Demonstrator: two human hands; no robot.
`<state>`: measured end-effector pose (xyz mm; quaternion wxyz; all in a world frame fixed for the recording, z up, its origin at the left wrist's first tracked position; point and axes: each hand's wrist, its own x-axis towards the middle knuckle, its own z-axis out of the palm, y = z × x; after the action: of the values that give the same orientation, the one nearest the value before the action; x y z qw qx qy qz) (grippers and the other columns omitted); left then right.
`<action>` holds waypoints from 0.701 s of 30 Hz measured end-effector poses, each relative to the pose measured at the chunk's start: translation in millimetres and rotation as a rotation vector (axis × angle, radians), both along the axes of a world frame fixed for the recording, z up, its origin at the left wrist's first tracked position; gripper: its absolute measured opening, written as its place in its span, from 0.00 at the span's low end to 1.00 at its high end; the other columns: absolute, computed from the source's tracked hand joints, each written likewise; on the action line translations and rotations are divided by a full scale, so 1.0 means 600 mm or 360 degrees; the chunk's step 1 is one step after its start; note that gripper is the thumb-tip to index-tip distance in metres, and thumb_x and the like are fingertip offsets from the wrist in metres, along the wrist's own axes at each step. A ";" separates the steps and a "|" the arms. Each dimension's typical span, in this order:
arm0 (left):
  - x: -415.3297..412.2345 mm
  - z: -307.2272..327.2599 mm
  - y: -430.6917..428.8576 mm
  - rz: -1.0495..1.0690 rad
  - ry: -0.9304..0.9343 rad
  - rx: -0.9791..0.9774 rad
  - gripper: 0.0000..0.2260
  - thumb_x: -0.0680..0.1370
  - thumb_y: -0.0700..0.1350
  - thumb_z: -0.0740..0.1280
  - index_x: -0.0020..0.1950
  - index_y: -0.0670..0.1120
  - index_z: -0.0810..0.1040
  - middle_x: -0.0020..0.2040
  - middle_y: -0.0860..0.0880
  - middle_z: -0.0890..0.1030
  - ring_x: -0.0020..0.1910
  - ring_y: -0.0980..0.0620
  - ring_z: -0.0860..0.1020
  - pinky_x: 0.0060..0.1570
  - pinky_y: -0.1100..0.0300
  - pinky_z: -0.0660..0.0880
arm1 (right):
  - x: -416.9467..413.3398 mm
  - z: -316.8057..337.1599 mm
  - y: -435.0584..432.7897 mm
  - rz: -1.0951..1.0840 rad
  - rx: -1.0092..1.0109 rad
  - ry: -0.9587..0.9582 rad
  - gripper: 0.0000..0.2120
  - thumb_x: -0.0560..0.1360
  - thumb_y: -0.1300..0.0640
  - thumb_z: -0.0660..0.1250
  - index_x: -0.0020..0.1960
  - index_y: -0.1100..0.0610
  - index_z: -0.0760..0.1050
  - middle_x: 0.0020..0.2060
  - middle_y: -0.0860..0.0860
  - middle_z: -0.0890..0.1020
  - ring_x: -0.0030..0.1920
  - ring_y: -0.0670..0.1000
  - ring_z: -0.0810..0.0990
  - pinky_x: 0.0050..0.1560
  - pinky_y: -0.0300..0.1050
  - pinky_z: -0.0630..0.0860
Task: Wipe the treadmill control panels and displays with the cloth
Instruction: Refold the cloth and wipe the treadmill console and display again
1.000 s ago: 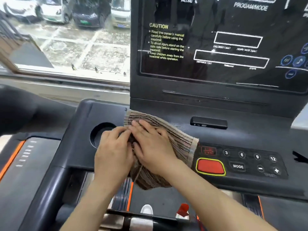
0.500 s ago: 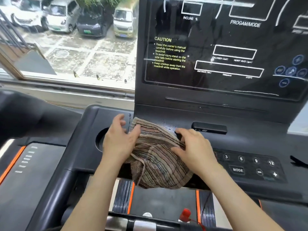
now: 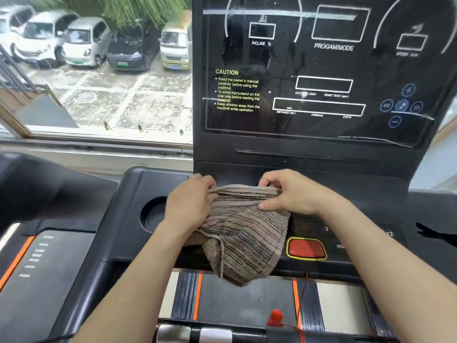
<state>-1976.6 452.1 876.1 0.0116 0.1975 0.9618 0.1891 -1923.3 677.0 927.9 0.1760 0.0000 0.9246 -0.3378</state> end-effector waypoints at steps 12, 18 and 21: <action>0.008 0.059 -0.055 0.0132 0.0602 0.0589 0.06 0.73 0.38 0.67 0.49 0.46 0.78 0.44 0.50 0.80 0.41 0.50 0.75 0.42 0.55 0.69 | 0.024 0.014 0.015 0.0083 0.0804 0.1385 0.13 0.60 0.73 0.65 0.38 0.57 0.72 0.39 0.54 0.75 0.41 0.60 0.74 0.36 0.51 0.72; 0.080 0.031 -0.092 -0.0350 -0.0298 -0.0037 0.06 0.71 0.56 0.71 0.45 0.57 0.82 0.42 0.63 0.78 0.42 0.61 0.75 0.44 0.61 0.75 | 0.095 -0.006 0.027 0.0378 0.0952 0.0098 0.08 0.71 0.45 0.68 0.49 0.44 0.76 0.50 0.39 0.77 0.55 0.44 0.74 0.52 0.48 0.69; 0.077 0.028 -0.076 -0.0222 -0.0052 0.0227 0.07 0.75 0.55 0.68 0.50 0.56 0.83 0.46 0.61 0.80 0.46 0.60 0.74 0.45 0.62 0.71 | 0.083 0.000 -0.013 0.0022 0.0488 0.0640 0.08 0.75 0.46 0.63 0.48 0.47 0.79 0.46 0.42 0.81 0.52 0.48 0.79 0.51 0.45 0.74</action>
<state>-1930.4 406.3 892.9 0.0263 0.2613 0.9295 0.2590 -1873.7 669.4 927.9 -0.0112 -0.0467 0.9815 -0.1855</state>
